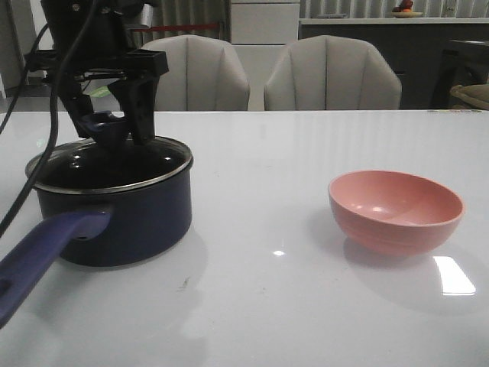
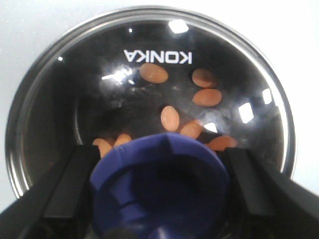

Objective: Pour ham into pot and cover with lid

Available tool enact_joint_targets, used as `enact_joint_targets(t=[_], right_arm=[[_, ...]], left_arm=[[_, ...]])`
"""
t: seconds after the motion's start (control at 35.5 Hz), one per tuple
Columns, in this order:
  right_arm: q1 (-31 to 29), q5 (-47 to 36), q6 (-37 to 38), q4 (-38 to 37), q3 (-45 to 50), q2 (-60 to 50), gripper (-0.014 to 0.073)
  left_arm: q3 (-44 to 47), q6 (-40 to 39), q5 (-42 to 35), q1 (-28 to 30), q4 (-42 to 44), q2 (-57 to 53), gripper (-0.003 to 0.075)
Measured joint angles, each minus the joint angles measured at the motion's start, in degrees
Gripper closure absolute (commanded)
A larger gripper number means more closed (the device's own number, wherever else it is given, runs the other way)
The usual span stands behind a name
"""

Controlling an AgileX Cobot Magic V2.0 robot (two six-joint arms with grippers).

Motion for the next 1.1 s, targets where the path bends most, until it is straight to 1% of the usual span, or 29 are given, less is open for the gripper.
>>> enact_joint_targets(t=[0.06,0.14,0.45,0.59,0.73,0.93,0.99,1.1], right_arm=[[0.0,0.0,0.0,0.0,0.0,0.0,0.0447],[0.0,0.0,0.0,0.0,0.0,0.0,0.0447],[0.0,0.0,0.0,0.0,0.0,0.0,0.0447],[0.0,0.0,0.0,0.0,0.0,0.0,0.0447],[0.0,0.0,0.0,0.0,0.0,0.0,0.0447],[0.0,0.0,0.0,0.0,0.0,0.0,0.0447],[0.0,0.0,0.0,0.0,0.0,0.0,0.0447],[0.0,0.0,0.0,0.0,0.0,0.0,0.0447]], left_arm=[[0.0,0.0,0.0,0.0,0.0,0.1,0.0162],[0.0,0.0,0.0,0.0,0.0,0.1,0.0113],[0.0,0.0,0.0,0.0,0.0,-0.6,0.0115],[0.0,1.1,0.0,0.0,0.0,-4.5,0.0115],[1.5,3.5,0.0,0.0,0.0,-11.3,0.0115],[9.3,4.6,0.1,0.0,0.7,-22.4,0.0115],[12.4,4.6,-0.8,0.0,0.9,-26.1,0.0115],[19.2,4.6,-5.1,0.0,1.6,-32.6,0.0115]])
